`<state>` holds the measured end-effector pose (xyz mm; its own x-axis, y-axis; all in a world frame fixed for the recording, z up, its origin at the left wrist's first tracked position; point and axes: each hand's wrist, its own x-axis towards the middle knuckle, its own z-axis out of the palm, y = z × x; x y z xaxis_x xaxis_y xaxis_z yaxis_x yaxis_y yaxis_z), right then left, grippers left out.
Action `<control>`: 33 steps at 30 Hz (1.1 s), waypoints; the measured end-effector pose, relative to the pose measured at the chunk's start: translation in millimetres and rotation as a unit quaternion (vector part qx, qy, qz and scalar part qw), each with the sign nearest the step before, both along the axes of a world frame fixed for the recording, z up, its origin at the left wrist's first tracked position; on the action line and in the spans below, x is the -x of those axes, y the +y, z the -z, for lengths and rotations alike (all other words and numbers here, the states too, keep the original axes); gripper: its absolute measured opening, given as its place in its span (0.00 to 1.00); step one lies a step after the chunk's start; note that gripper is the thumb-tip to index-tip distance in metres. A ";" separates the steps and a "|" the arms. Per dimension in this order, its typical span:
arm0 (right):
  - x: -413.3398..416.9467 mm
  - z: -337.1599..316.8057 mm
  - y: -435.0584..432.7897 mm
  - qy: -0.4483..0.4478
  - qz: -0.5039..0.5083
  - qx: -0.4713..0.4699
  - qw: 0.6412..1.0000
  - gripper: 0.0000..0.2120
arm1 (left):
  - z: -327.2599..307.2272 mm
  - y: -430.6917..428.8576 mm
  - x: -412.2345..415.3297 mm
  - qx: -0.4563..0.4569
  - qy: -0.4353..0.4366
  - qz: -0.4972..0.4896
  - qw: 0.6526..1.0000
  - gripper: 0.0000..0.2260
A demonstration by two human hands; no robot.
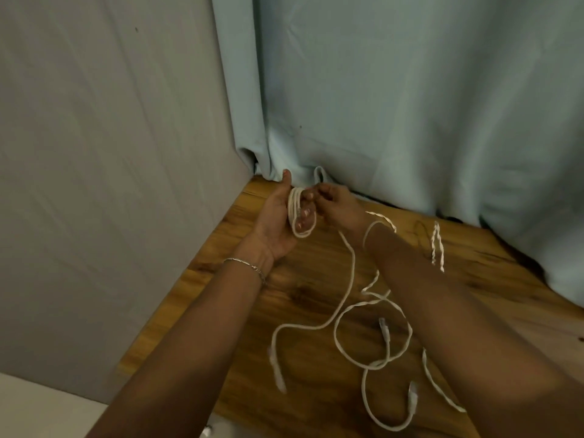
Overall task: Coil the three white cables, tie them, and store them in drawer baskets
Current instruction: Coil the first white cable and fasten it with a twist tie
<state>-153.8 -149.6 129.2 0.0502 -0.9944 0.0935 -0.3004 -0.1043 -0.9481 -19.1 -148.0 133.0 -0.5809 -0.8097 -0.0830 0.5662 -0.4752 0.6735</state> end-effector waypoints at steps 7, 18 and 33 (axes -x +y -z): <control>2.2 17.9 26.5 0.112 -0.078 -0.046 0.990 0.16 | -10.3 -10.0 17.3 0.004 -0.042 -0.134 0.990 0.19; 7.9 -2.7 34.5 0.276 -0.174 -0.042 0.944 0.06 | 9.5 -24.0 26.3 0.184 -0.358 -0.240 0.883 0.18; 38.7 -65.8 3.3 0.346 -0.138 0.085 0.924 0.05 | 22.9 -10.1 11.1 0.179 -0.457 -0.108 0.865 0.25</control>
